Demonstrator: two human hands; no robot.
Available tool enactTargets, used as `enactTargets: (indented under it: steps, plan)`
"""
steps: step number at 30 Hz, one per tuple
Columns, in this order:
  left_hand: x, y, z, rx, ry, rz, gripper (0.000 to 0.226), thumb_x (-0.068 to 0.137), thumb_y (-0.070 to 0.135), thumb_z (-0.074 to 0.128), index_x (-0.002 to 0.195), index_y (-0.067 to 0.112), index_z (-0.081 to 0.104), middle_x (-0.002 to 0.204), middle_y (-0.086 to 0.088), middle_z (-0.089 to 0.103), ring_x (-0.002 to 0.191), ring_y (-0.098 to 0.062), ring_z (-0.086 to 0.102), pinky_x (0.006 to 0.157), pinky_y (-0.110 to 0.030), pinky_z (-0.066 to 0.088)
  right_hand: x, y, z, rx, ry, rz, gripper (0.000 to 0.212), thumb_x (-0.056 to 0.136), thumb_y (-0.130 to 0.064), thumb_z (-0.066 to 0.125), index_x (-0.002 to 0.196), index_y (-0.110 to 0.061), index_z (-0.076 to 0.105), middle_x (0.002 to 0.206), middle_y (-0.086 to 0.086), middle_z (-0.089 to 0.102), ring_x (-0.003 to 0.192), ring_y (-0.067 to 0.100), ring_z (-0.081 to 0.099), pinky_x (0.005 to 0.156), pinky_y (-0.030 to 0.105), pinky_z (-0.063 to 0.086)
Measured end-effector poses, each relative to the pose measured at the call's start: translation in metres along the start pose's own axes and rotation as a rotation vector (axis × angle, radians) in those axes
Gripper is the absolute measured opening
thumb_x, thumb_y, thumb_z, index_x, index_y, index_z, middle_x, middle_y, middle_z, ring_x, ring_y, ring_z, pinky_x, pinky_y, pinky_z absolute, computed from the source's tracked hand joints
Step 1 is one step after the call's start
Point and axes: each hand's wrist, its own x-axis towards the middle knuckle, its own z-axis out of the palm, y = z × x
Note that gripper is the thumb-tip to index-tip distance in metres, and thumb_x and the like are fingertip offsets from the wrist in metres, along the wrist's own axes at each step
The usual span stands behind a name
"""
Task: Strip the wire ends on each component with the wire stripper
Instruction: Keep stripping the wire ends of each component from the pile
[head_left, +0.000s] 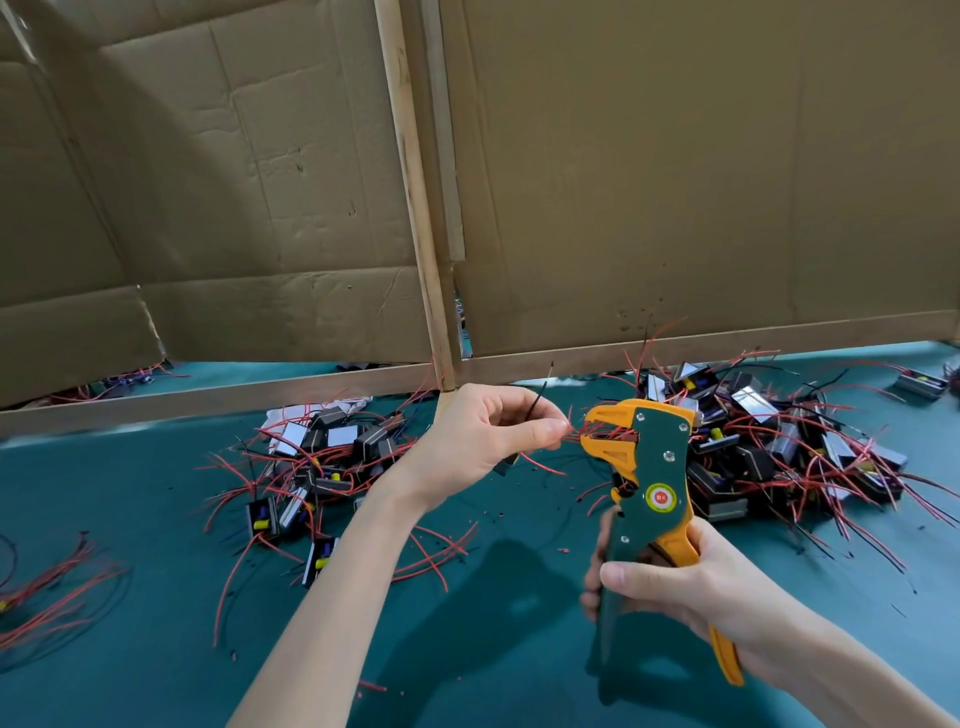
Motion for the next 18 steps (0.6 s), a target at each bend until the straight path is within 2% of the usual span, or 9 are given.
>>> enactTargets:
  steps: [2, 6, 9, 12, 15, 18]
  plan:
    - [-0.0008, 0.0008, -0.0028, 0.008, -0.018, -0.013, 0.015, 0.088, 0.014, 0.066, 0.076, 0.022, 0.069, 0.069, 0.009, 0.065, 0.071, -0.013, 0.050, 0.063, -0.027, 0.038, 0.0000, 0.0000, 0.0001, -0.009, 0.006, 0.008, 0.054, 0.038, -0.033, 0.100, 0.080, -0.011, 0.074, 0.085, 0.025, 0.070, 0.078, 0.041, 0.070, 0.071, 0.038, 0.058]
    - [-0.0023, 0.0035, -0.0052, 0.036, -0.074, -0.027, 0.015, 0.090, 0.013, 0.065, 0.077, 0.020, 0.068, 0.068, 0.012, 0.063, 0.065, -0.004, 0.052, 0.060, -0.016, 0.040, -0.0014, -0.0020, 0.0017, -0.025, -0.003, 0.027, 0.051, 0.038, -0.029, 0.100, 0.079, -0.013, 0.075, 0.084, 0.025, 0.071, 0.077, 0.040, 0.071, 0.069, 0.036, 0.058]
    - [-0.0032, 0.0042, -0.0051, 0.079, -0.118, -0.056, 0.014, 0.090, 0.014, 0.064, 0.078, 0.020, 0.067, 0.067, 0.012, 0.063, 0.065, -0.005, 0.050, 0.059, -0.022, 0.039, -0.0028, -0.0029, 0.0046, -0.039, 0.012, 0.042, 0.042, 0.039, -0.018, 0.096, 0.076, -0.016, 0.076, 0.085, 0.026, 0.071, 0.074, 0.038, 0.071, 0.064, 0.031, 0.058]
    - [-0.0033, 0.0048, -0.0065, 0.099, -0.129, -0.070, 0.012, 0.091, 0.014, 0.064, 0.080, 0.018, 0.066, 0.068, 0.012, 0.064, 0.066, -0.007, 0.050, 0.059, -0.026, 0.038, -0.0037, -0.0041, 0.0055, -0.062, 0.026, 0.057, 0.030, 0.053, -0.007, 0.088, 0.079, -0.009, 0.073, 0.087, 0.029, 0.070, 0.073, 0.040, 0.070, 0.064, 0.031, 0.058]
    - [-0.0034, 0.0047, -0.0082, 0.120, -0.136, -0.065, 0.012, 0.091, 0.014, 0.064, 0.080, 0.017, 0.067, 0.067, 0.011, 0.064, 0.065, -0.006, 0.050, 0.059, -0.022, 0.039, -0.0042, -0.0024, 0.0035, -0.108, 0.045, 0.075, 0.040, 0.059, -0.004, 0.084, 0.093, 0.000, 0.063, 0.090, 0.032, 0.069, 0.075, 0.041, 0.070, 0.067, 0.032, 0.057]
    - [-0.0034, 0.0035, -0.0090, 0.141, -0.144, -0.063, 0.011, 0.091, 0.015, 0.064, 0.080, 0.016, 0.068, 0.065, 0.012, 0.064, 0.058, -0.002, 0.047, 0.053, -0.014, 0.037, -0.0042, -0.0012, 0.0031, -0.129, 0.073, 0.086, 0.045, 0.057, -0.006, 0.086, 0.094, 0.001, 0.062, 0.086, 0.029, 0.070, 0.072, 0.041, 0.069, 0.067, 0.033, 0.057]
